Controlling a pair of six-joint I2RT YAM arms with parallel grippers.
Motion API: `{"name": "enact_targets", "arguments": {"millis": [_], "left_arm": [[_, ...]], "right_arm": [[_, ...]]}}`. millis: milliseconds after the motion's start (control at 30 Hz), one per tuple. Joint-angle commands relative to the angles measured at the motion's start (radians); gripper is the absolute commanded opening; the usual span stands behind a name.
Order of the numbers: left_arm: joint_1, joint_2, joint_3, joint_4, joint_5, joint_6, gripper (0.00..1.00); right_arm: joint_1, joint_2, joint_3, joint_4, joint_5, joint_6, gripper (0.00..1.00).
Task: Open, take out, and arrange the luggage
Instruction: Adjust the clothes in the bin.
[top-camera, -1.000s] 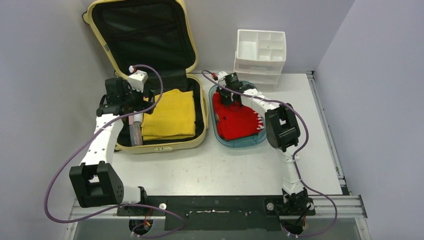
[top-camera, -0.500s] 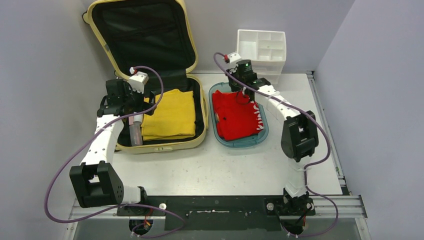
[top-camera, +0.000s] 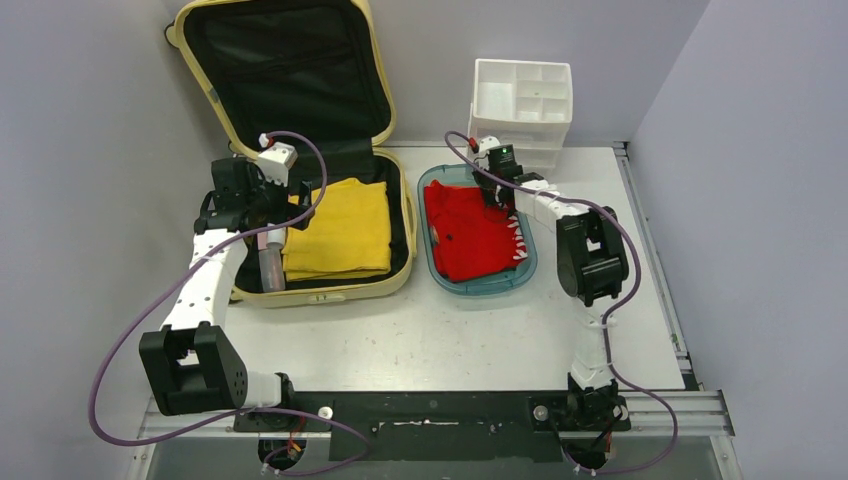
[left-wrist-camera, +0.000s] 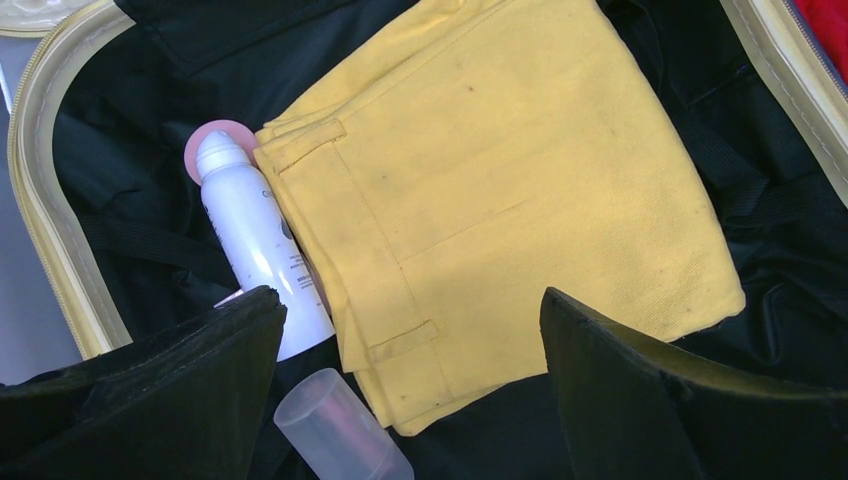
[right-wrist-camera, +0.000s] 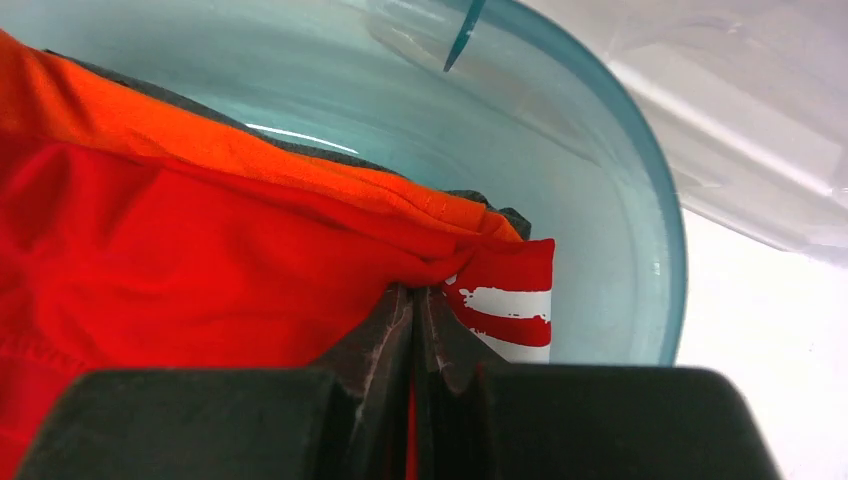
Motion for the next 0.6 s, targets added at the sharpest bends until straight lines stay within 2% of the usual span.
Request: {"name": "enact_targets", "arguments": {"millis": [0,133,300,433,567], "left_arm": [[0.002,-0.033,0.001,0.032,0.02,-0.011,0.97],[0.001,-0.031,-0.002,0.035,0.025,-0.017,0.97],[0.001,-0.034,-0.006,0.038,0.024,-0.02,0.97],[0.001,-0.031,-0.003,0.038,0.025,-0.02,0.97],[0.0,-0.027,0.001,0.038,0.032,-0.028,0.97]], "right_arm": [[0.003,-0.011,0.009,0.02,0.032,0.01,0.0],[0.001,-0.035,0.025,0.022,0.085,0.008,0.0],[0.001,-0.144,0.025,0.051,0.145,0.003,0.0],[0.008,-0.235,0.004,0.067,0.085,0.01,0.0],[0.042,-0.257,-0.025,0.071,0.052,0.019,0.0]]}}
